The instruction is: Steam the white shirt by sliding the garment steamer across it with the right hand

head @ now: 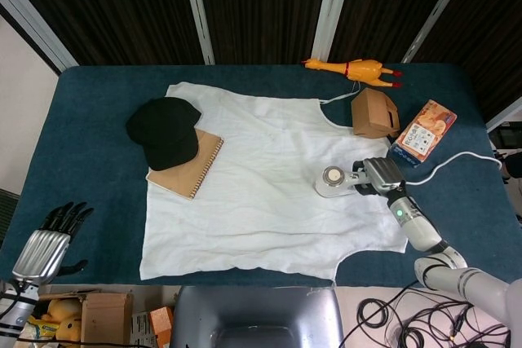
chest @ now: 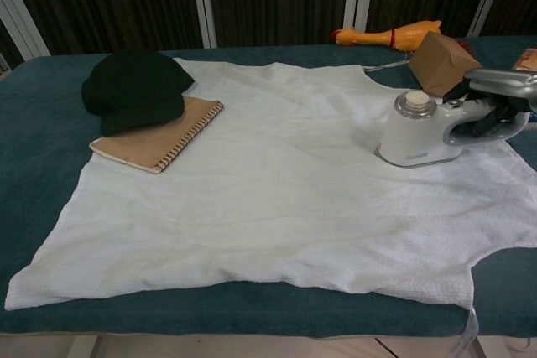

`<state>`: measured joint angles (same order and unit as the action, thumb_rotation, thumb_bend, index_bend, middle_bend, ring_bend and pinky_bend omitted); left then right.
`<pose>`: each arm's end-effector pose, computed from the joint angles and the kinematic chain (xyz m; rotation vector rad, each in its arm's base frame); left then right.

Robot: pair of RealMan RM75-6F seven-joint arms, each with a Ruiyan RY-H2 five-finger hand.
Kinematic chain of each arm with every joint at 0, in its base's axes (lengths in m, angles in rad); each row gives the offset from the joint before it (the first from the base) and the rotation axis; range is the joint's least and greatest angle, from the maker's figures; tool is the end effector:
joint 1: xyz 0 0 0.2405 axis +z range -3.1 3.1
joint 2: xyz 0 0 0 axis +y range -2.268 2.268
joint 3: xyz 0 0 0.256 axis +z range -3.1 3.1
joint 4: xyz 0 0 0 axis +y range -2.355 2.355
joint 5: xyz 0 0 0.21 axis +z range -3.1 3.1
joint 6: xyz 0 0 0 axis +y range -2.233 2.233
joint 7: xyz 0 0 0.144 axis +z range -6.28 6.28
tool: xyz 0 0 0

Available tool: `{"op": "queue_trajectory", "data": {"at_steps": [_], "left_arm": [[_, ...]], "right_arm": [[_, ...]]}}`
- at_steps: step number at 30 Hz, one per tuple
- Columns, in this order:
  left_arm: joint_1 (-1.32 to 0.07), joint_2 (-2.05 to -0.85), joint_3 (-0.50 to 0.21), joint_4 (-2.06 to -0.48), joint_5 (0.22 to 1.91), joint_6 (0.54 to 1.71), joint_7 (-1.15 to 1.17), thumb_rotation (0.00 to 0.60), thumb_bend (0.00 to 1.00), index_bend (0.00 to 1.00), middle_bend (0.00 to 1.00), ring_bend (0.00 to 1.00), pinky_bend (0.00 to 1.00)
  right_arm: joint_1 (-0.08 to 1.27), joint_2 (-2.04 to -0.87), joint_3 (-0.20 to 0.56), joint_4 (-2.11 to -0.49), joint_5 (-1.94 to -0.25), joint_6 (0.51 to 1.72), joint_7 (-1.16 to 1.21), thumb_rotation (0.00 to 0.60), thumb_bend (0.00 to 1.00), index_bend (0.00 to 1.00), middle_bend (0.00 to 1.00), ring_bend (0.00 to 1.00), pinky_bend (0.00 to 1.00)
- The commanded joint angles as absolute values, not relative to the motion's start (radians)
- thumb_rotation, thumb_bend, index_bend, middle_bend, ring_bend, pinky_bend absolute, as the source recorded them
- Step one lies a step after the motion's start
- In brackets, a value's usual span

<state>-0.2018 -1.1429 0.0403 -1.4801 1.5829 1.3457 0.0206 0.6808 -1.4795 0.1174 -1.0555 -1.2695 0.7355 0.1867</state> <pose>-0.3204 0.1988 0.1306 -1.6769 -0.8457 -0.7706 -0.2789 -0.3832 0.0325 1.7300 -1.1538 0.7286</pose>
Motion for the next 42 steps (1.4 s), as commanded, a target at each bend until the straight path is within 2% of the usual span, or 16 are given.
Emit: {"op": "queue_trajectory", "data": {"at_steps": [1, 12, 22, 28, 33, 37, 42], "left_arm": [[-0.200, -1.142, 0.041, -1.479, 1.582, 1.347, 0.017, 0.600, 0.03, 0.13, 0.07, 0.01, 0.11], [-0.201, -1.145, 0.046, -1.479, 1.591, 1.348, 0.013, 0.600, 0.03, 0.13, 0.07, 0.01, 0.11], [-0.196, -1.138, 0.045, -1.492, 1.592, 1.359, 0.024, 0.600, 0.03, 0.13, 0.07, 0.01, 0.11], [-0.200, -1.140, 0.045, -1.496, 1.594, 1.354, 0.031, 0.600, 0.03, 0.13, 0.07, 0.01, 0.11], [-0.204, -1.141, 0.043, -1.500, 1.592, 1.350, 0.038, 0.600, 0.03, 0.13, 0.07, 0.01, 0.11], [-0.205, -1.142, 0.042, -1.501, 1.591, 1.348, 0.040, 0.600, 0.03, 0.13, 0.07, 0.01, 0.11], [-0.213, -1.141, 0.039, -1.502, 1.582, 1.332, 0.044, 0.600, 0.03, 0.13, 0.07, 0.01, 0.11]], "right_arm": [[0.661, -1.438, 0.090, -1.108, -1.301, 0.745, 0.190, 0.600, 0.82, 1.00, 1.00, 1.00, 1.00], [0.583, -1.296, -0.013, -1.302, -1.403, 0.818, 0.144, 0.600, 0.82, 1.00, 1.00, 1.00, 1.00], [0.529, -1.233, -0.079, -1.357, -1.486, 0.879, 0.174, 0.600, 0.82, 1.00, 1.00, 1.00, 1.00], [0.531, -1.244, -0.024, -1.327, -1.484, 0.936, 0.280, 0.600, 0.82, 1.00, 1.00, 1.00, 1.00], [0.576, -1.290, 0.038, -1.271, -1.443, 0.896, 0.349, 0.600, 0.82, 1.00, 1.00, 1.00, 1.00], [0.596, -1.317, 0.056, -1.248, -1.425, 0.870, 0.351, 0.600, 0.82, 1.00, 1.00, 1.00, 1.00], [0.680, -1.467, 0.135, -1.116, -1.330, 0.778, 0.305, 0.600, 0.82, 1.00, 1.00, 1.00, 1.00]]}}
